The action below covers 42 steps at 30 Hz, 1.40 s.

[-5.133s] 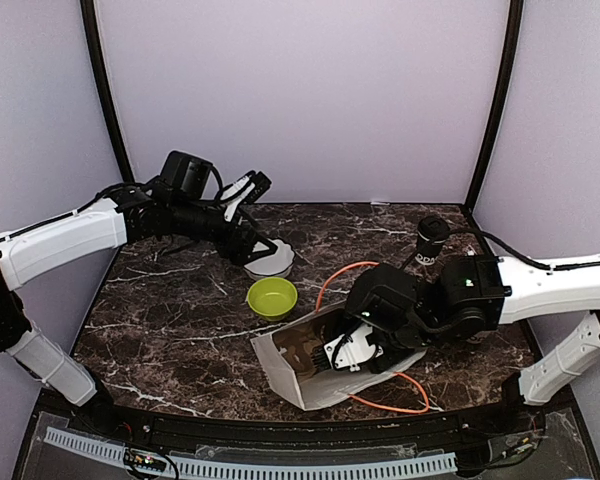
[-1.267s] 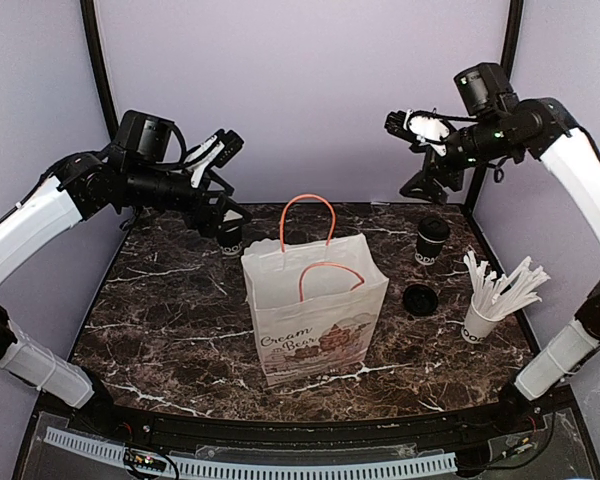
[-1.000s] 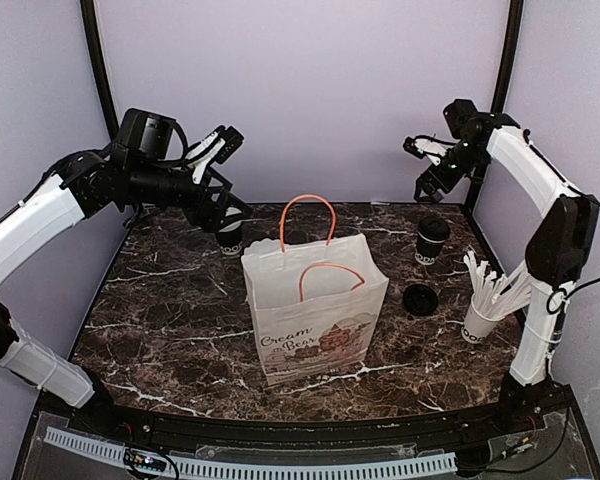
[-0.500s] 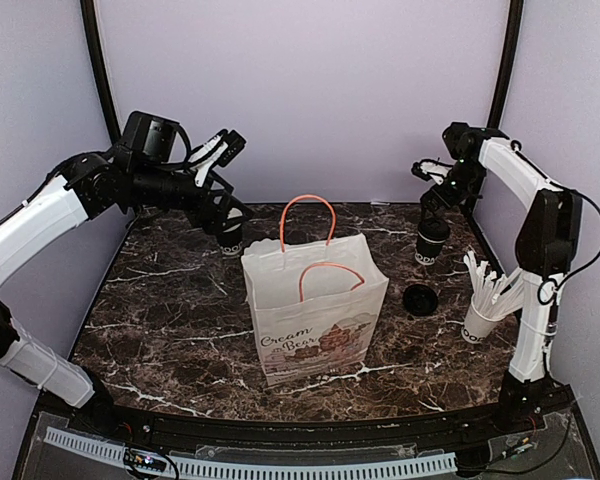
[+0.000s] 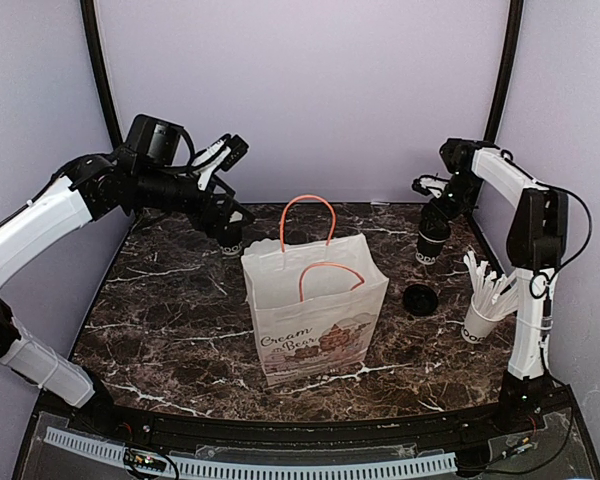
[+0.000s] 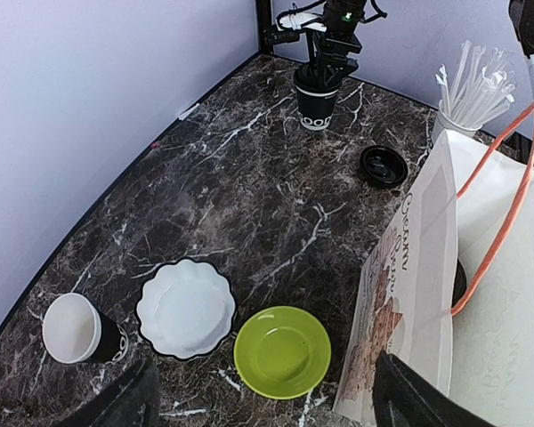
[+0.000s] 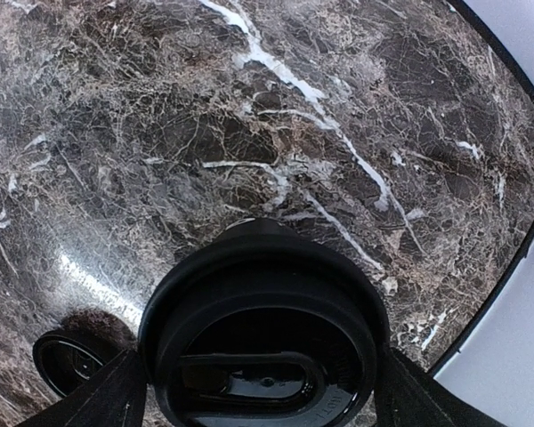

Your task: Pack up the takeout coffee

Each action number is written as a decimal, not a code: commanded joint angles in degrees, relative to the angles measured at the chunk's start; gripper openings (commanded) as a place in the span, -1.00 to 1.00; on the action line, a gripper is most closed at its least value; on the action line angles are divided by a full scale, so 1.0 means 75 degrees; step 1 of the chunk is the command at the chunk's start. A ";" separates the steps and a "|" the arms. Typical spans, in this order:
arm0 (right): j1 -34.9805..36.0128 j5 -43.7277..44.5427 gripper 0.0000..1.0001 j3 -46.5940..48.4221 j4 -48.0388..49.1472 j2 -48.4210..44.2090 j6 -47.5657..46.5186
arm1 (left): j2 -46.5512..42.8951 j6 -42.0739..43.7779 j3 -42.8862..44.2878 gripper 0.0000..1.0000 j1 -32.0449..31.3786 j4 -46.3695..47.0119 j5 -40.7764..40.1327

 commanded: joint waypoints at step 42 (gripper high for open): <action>0.4166 -0.1510 0.32 -0.5689 -0.1602 -0.8031 -0.1752 | 0.1176 -0.0484 0.3148 0.64 0.0042 -0.1948 -0.0865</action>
